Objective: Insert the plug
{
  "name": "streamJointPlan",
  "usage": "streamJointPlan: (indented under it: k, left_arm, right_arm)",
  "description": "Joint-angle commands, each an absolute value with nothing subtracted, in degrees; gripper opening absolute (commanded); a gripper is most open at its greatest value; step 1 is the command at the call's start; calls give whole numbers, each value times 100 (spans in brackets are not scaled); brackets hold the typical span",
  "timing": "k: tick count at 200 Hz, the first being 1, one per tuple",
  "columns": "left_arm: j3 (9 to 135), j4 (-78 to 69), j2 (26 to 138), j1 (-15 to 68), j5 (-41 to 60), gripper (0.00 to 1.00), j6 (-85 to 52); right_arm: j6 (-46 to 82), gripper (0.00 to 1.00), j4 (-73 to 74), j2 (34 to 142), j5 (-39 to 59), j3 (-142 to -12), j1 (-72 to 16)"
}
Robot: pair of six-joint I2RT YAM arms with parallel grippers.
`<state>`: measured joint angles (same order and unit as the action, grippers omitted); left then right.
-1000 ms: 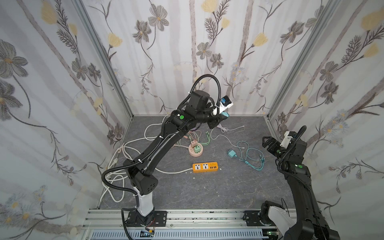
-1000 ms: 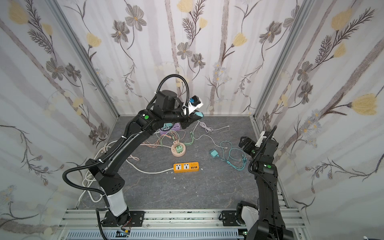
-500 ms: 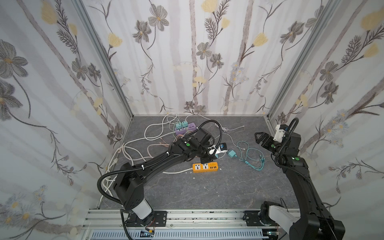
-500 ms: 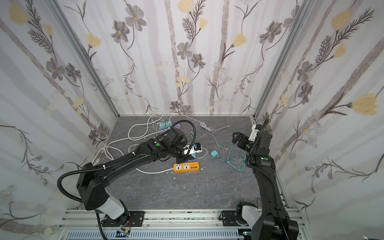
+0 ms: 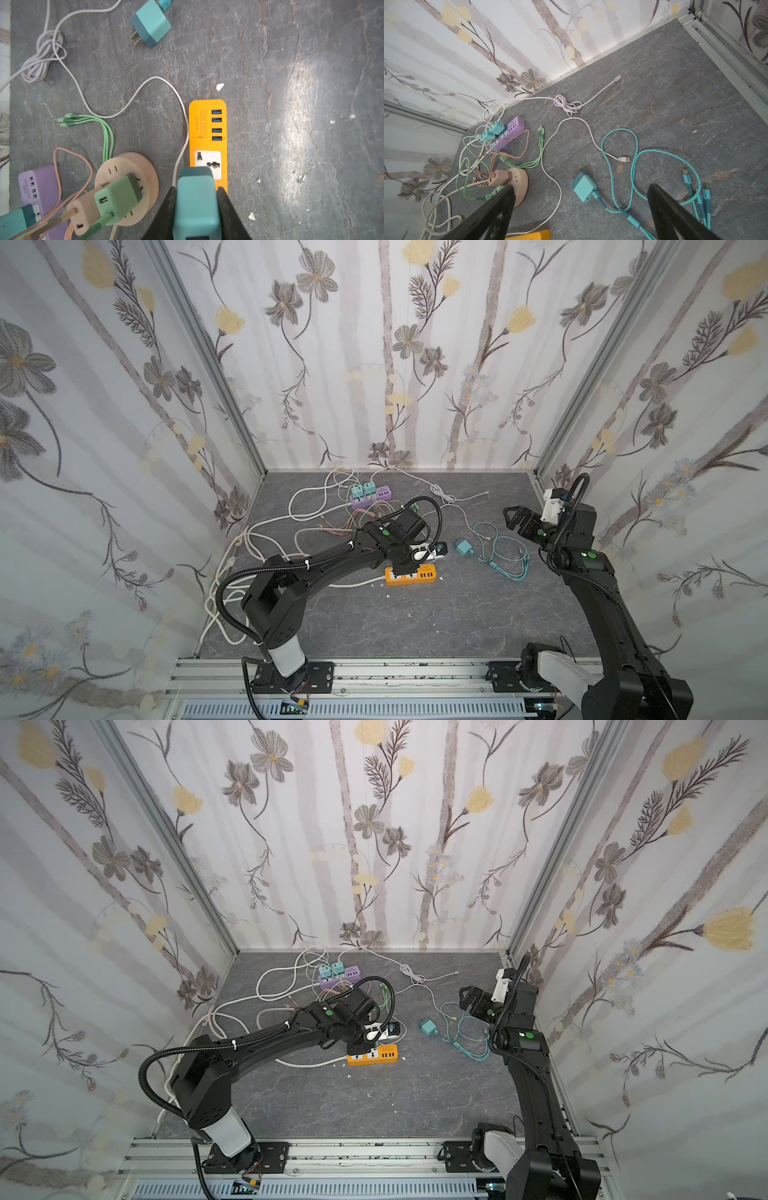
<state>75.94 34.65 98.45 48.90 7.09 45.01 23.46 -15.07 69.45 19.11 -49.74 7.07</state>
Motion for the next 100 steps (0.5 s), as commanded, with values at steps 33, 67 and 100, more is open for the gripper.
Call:
streamJointPlan:
  k: [33, 67, 100]
  left_arm:
    - [7676, 3495, 9520, 4724, 1547, 0, 4343]
    - [7299, 2894, 8874, 4564, 1839, 0, 4347]
    - [7141, 2889, 8631, 4477, 1760, 0, 4409]
  right_arm:
    - [1370, 99, -888, 7194, 3071, -4829, 170]
    - [1918, 99, -879, 7862, 2981, -4849, -458]
    - [2842, 90, -1004, 8841, 2764, -4901, -1134]
